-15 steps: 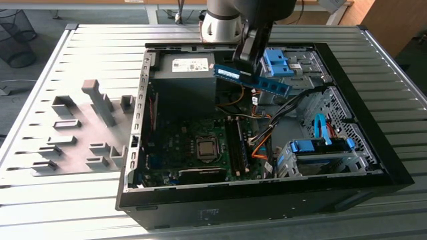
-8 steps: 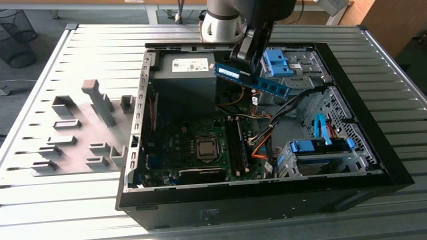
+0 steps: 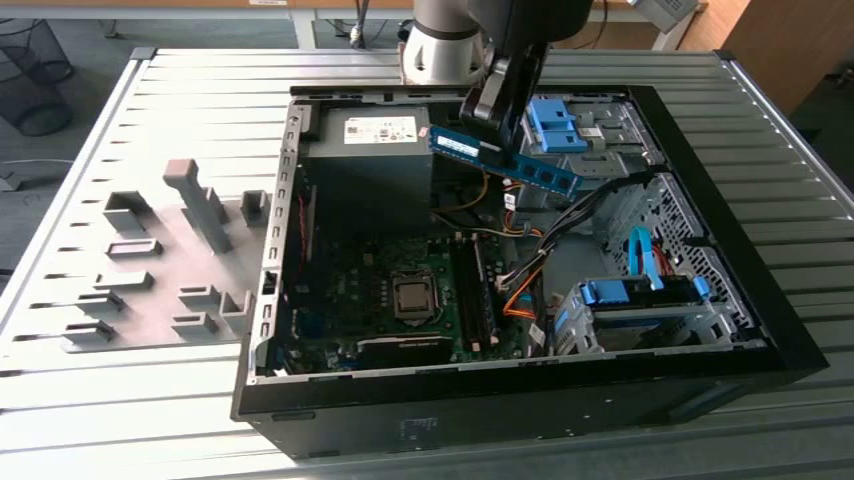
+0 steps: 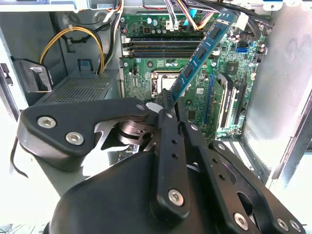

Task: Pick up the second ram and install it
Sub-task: 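Insert the second ram into the second slot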

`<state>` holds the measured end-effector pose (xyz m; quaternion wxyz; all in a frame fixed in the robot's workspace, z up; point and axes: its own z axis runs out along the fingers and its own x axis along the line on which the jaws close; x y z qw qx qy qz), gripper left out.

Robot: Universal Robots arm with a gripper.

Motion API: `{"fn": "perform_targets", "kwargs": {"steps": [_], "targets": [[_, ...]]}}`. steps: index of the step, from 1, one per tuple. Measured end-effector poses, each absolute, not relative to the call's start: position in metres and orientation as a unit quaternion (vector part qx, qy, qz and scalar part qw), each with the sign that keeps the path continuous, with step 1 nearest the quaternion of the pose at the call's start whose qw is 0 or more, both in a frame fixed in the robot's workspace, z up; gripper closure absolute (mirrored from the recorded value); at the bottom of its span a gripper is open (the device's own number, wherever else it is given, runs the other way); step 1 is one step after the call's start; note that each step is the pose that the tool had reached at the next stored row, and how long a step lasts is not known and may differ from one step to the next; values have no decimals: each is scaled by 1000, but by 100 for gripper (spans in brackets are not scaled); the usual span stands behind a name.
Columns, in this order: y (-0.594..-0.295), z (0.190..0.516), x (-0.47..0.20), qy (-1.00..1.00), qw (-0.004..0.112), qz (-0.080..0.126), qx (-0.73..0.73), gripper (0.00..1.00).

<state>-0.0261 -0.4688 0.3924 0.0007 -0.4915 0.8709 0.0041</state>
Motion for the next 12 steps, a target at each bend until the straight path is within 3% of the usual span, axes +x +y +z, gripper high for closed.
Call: {"fn": "perform_targets", "kwargs": {"steps": [12], "targets": [[-469,392,-26,884,1,4,-468,86]]}}
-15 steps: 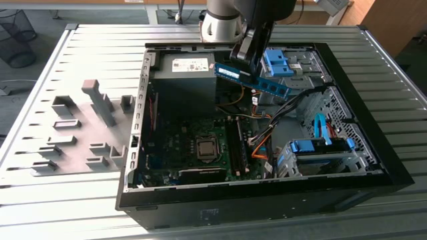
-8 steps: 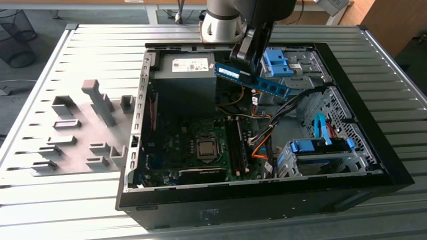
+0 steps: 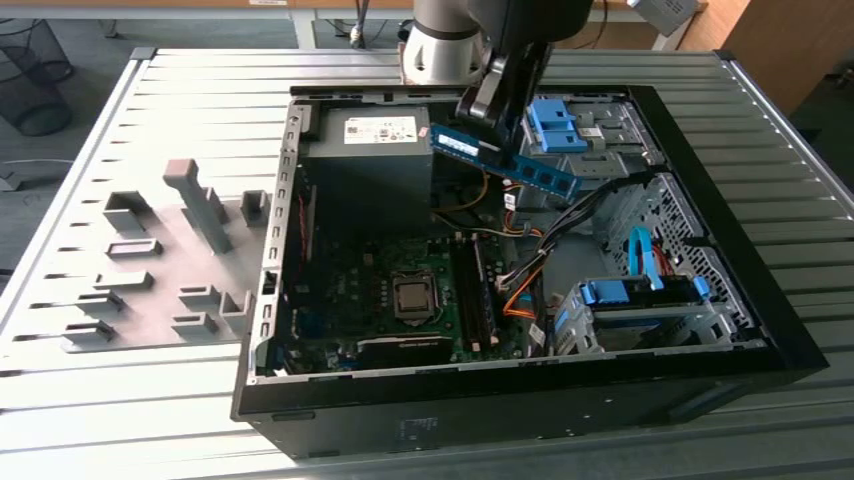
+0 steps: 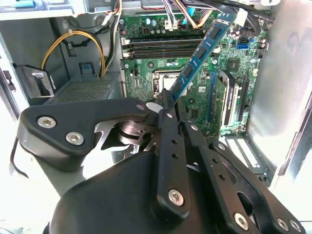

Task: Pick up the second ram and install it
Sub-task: 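Insert the second ram into the second slot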

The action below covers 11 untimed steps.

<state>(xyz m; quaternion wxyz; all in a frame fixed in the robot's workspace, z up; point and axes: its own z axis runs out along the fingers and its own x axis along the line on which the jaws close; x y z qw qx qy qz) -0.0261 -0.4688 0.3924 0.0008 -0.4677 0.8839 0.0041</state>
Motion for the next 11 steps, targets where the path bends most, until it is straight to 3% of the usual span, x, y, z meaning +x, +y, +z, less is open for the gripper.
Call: {"fn": "perform_targets", "kwargs": {"steps": [11], "targets": [[-469,392,-26,901,1,4,-434,86]]}}
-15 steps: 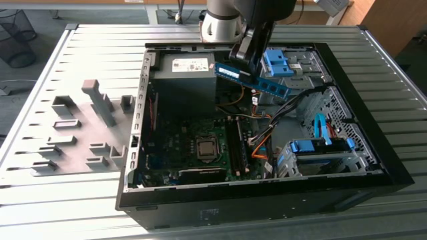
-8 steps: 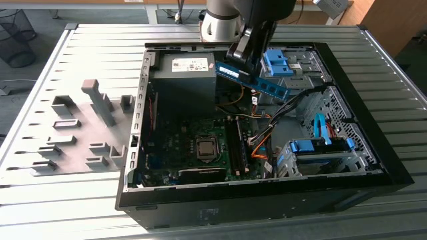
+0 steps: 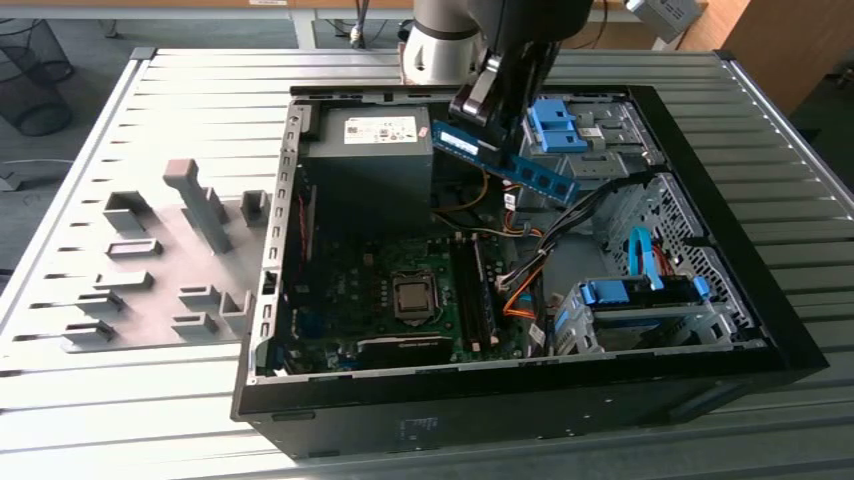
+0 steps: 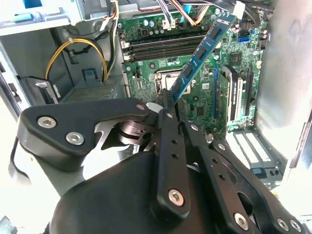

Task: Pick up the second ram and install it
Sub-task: 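Insert the second ram into the second slot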

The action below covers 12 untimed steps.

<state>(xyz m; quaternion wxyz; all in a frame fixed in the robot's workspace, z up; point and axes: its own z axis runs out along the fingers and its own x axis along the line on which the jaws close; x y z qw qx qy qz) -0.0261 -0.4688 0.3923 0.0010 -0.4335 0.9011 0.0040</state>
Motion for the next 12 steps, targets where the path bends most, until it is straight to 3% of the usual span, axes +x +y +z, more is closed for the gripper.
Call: {"fn": "perform_targets", "kwargs": {"steps": [12], "targets": [[-469,392,-26,916,1,4,-400,86]]}}
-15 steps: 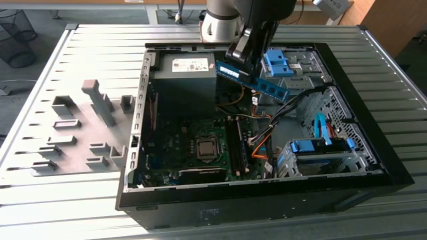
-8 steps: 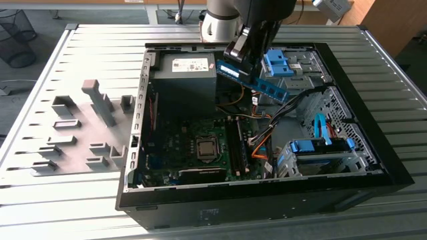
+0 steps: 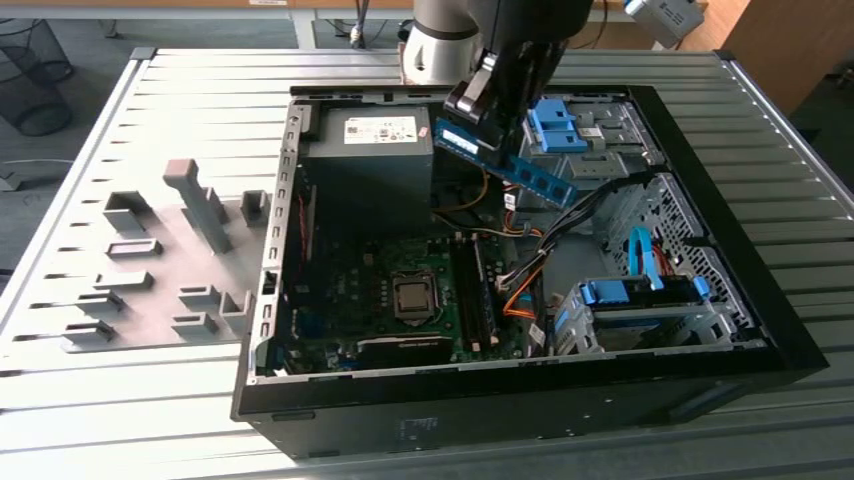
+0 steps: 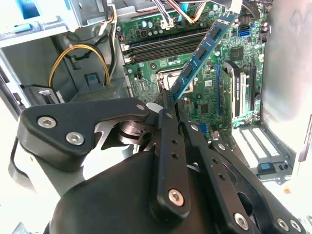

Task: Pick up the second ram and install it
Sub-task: 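Insert the second ram into the second slot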

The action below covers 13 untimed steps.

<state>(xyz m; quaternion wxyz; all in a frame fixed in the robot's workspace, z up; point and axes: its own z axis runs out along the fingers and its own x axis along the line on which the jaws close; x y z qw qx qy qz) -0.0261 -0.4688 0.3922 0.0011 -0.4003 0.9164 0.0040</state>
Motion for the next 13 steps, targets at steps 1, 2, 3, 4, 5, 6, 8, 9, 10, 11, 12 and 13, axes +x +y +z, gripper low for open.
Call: {"fn": "perform_targets", "kwargs": {"steps": [1,2,3,4,5,6,8,9,10,11,12,13], "targets": [[-469,392,-26,918,1,4,-397,86],[-469,392,-26,919,1,4,-394,86],[-469,392,-26,920,1,4,-392,86],[-469,392,-26,921,1,4,-389,86],[-469,392,-26,922,1,4,-386,86],[-469,392,-26,923,1,4,-384,86],[-469,392,-26,926,1,4,-379,86],[-469,392,-26,927,1,4,-376,86],[-469,392,-26,928,1,4,-373,86],[-469,392,-26,929,1,4,-371,86],[-469,392,-26,930,1,4,-368,86],[-469,392,-26,931,1,4,-365,86]]}}
